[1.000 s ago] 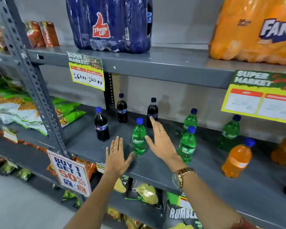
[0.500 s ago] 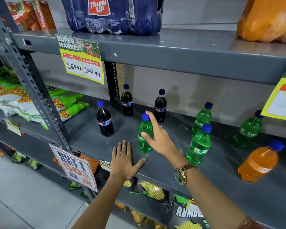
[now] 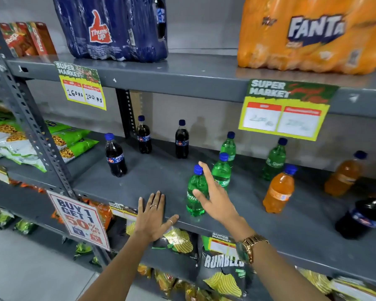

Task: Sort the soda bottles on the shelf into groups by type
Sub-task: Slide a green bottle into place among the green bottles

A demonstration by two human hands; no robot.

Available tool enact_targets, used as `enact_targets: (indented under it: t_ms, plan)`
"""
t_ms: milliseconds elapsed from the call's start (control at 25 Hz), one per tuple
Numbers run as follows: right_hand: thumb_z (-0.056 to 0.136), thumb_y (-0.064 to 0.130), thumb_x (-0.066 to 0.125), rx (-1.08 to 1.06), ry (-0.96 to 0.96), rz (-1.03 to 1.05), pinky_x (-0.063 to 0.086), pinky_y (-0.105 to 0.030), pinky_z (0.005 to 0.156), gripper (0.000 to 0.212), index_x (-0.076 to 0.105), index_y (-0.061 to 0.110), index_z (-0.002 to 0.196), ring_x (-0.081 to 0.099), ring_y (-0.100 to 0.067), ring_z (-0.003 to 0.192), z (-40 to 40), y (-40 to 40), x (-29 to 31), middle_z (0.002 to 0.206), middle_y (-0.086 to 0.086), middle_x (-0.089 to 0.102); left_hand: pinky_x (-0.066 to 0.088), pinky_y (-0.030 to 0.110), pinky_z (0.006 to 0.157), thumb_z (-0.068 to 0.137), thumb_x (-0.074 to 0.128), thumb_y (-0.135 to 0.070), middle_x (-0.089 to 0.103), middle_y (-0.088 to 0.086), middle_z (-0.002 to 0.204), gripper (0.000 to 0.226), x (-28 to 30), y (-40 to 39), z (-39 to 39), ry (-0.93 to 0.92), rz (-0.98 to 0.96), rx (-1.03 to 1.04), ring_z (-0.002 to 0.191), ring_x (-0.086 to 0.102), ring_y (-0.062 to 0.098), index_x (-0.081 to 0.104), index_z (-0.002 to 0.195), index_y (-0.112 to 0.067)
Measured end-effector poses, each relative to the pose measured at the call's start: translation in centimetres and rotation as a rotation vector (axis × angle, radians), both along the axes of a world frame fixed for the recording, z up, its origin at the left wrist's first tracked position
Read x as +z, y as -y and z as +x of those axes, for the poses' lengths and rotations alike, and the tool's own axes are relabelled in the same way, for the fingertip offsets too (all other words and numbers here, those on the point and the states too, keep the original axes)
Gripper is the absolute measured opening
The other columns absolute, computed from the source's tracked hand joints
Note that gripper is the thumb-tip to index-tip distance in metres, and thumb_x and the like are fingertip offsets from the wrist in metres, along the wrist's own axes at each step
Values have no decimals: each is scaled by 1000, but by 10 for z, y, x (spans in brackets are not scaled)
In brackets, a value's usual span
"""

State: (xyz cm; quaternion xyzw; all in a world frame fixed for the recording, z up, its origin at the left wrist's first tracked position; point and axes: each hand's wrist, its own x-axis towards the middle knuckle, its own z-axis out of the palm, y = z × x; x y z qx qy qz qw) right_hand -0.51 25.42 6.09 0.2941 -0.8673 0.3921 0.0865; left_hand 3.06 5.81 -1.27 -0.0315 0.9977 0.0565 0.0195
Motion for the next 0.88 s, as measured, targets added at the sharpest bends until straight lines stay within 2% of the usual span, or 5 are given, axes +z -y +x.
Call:
enact_targets:
  t_ms: [160,280,400,480,880]
  plan:
    - [84,53,40,-109,-51,-13,32,-31,66,69,-2,43,138,35,-5,64,23,-57,-4,70,24,30,-7,48,116,41,-35,-82,5,6,160,135,1,-42,13,-9,15,-99,147,-1,20,7,149,-12]
    - [87,49,44,-200,-73,-50,33,-32,58,68,5,35,141,39,-1,59,36,-102,-5,70,10,46,-6,47,117,49,-30,-83,13,4,159,129,5,-79,12,1,40,-215,146,5,19,15,148,-13]
    - [89,34,50,-313,-86,-57,36,-34,65,66,6,40,138,55,-25,73,43,-146,-8,98,-16,61,-5,45,117,88,9,-65,18,4,158,80,13,-122,10,12,30,-313,146,10,18,19,147,-12]
    - [85,36,47,-390,-109,-64,40,-38,71,66,7,40,138,55,-35,86,44,-172,-11,107,-18,62,-4,46,117,97,24,-49,19,5,157,62,15,-149,8,3,25,-353,145,12,19,20,146,-11]
    - [92,14,50,-594,-80,-74,36,-36,74,74,-1,32,142,51,-29,87,21,-237,-8,103,-16,55,-5,46,118,96,24,-53,-4,13,159,75,8,-234,-4,109,44,-342,145,-8,30,-1,147,-4]
